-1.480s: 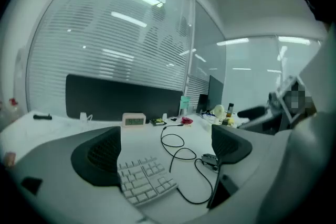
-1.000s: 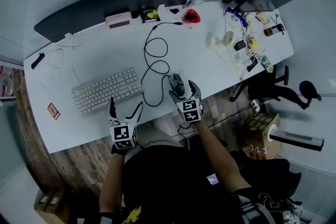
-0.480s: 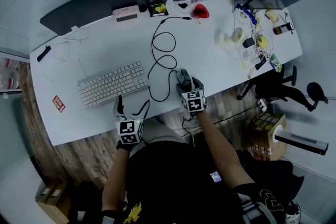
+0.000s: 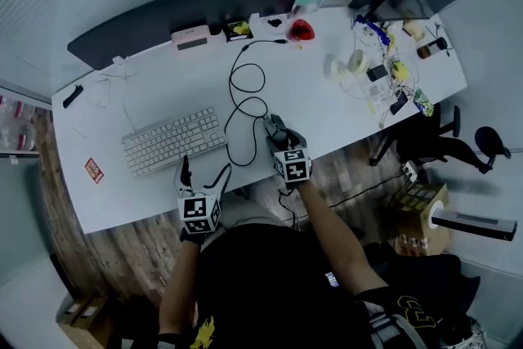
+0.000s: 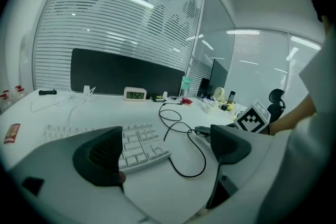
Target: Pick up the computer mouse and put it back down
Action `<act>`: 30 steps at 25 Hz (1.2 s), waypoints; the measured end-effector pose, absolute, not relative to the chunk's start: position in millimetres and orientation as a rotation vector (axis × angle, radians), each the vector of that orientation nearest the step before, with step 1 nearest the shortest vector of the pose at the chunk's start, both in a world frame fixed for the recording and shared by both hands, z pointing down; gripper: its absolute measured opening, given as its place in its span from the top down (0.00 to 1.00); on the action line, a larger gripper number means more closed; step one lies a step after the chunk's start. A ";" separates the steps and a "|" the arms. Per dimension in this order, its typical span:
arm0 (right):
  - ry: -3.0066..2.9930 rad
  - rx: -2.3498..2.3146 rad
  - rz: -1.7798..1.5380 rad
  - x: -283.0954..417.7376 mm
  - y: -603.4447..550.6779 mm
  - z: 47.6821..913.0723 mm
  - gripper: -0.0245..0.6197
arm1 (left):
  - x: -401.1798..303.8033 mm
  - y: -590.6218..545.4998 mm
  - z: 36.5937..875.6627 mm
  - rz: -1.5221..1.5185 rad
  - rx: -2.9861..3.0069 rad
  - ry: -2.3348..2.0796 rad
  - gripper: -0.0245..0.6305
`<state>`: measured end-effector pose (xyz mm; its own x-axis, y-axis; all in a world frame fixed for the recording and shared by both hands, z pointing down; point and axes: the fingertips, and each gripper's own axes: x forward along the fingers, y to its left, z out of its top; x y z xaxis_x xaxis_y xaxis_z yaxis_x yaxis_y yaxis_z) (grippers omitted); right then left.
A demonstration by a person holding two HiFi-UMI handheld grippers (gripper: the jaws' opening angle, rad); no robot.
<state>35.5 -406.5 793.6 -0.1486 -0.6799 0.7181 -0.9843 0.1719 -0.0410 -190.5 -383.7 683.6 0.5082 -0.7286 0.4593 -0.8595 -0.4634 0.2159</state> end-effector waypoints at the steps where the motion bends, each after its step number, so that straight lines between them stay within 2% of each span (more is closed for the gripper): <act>1: -1.923 1.595 0.696 34.7 -408.1 777.7 0.51 | -188.8 -383.5 673.3 0.404 2.347 -1.320 0.16; 3: -1.982 1.644 0.643 31.6 -416.0 743.0 0.52 | -190.1 -387.7 650.5 0.350 2.370 -1.367 0.25; 5: -2.039 1.669 0.571 25.8 -421.3 709.6 0.54 | -196.4 -391.2 626.6 0.291 2.389 -1.427 0.40; 9: -2.157 1.687 0.427 16.3 -422.6 644.1 0.55 | -208.2 -394.5 577.4 0.188 2.430 -1.522 0.59; 13: -2.257 1.705 0.287 6.2 -423.2 580.2 0.55 | -221.1 -395.7 532.9 0.108 2.450 -1.610 0.73; 23: -2.467 1.801 -0.062 -3.9 -415.6 424.1 0.55 | -237.1 -389.8 456.5 0.056 2.483 -1.751 0.92; 30: -2.559 1.843 -0.252 -7.4 -405.6 341.7 0.55 | -227.2 -378.6 406.4 0.035 2.584 -1.751 0.94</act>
